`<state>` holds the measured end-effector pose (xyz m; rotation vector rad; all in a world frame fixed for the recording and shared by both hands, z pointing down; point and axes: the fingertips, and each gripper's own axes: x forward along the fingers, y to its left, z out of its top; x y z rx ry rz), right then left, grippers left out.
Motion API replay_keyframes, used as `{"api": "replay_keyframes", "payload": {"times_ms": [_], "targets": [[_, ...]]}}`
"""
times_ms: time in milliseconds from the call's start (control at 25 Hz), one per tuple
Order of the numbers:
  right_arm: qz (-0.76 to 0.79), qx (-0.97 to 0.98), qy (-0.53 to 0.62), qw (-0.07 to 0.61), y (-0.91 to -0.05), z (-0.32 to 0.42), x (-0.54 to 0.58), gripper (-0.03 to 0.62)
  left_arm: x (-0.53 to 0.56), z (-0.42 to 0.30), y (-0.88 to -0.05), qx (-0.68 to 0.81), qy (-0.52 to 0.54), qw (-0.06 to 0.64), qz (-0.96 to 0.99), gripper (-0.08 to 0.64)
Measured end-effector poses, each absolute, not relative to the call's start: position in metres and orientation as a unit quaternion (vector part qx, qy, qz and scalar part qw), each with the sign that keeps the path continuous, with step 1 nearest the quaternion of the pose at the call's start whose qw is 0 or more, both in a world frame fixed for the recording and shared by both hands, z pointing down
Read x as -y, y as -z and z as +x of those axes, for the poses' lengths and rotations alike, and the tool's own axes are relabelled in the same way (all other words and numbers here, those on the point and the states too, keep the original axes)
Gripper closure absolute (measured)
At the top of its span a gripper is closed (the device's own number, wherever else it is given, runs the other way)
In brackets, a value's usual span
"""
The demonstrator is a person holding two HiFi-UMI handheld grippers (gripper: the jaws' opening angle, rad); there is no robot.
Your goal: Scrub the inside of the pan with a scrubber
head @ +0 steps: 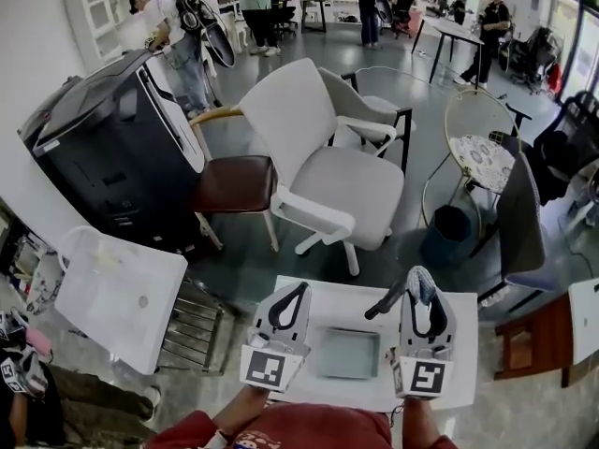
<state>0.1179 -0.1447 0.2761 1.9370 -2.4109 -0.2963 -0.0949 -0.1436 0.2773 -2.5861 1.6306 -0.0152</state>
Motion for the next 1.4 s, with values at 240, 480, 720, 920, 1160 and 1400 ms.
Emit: {"api": "replay_keyframes", "payload": {"times_ms": [240, 480, 720, 920, 1160, 1400], "targets": [[0.622, 0.776, 0.103, 0.016, -0.2813, 0.119, 0.1493, 0.417, 0.1473, -0.0964, -0.2743, -0.542, -0.003, 0.04, -0.839, 0.552], [0.626, 0.773, 0.099, 0.024, -0.286, 0.1203, 0.1483, 0.419, 0.1465, -0.0949, -0.2752, -0.543, -0.005, 0.039, -0.839, 0.552], [0.63, 0.77, 0.095, 0.024, -0.2845, 0.1233, 0.1498, 0.419, 0.146, -0.0953, -0.2733, -0.542, -0.007, 0.041, -0.839, 0.552], [0.628, 0.771, 0.102, 0.027, -0.2807, 0.122, 0.1508, 0.419, 0.145, -0.097, -0.2715, -0.545, -0.011, 0.04, -0.837, 0.552], [0.626, 0.771, 0.109, 0.031, -0.2797, 0.1195, 0.1498, 0.419, 0.1438, -0.1, -0.2709, -0.548, -0.01, 0.041, -0.835, 0.552], [0.625, 0.773, 0.104, 0.026, -0.2832, 0.1167, 0.1506, 0.419, 0.1447, -0.1016, -0.2755, -0.55, -0.012, 0.041, -0.834, 0.552]]}}
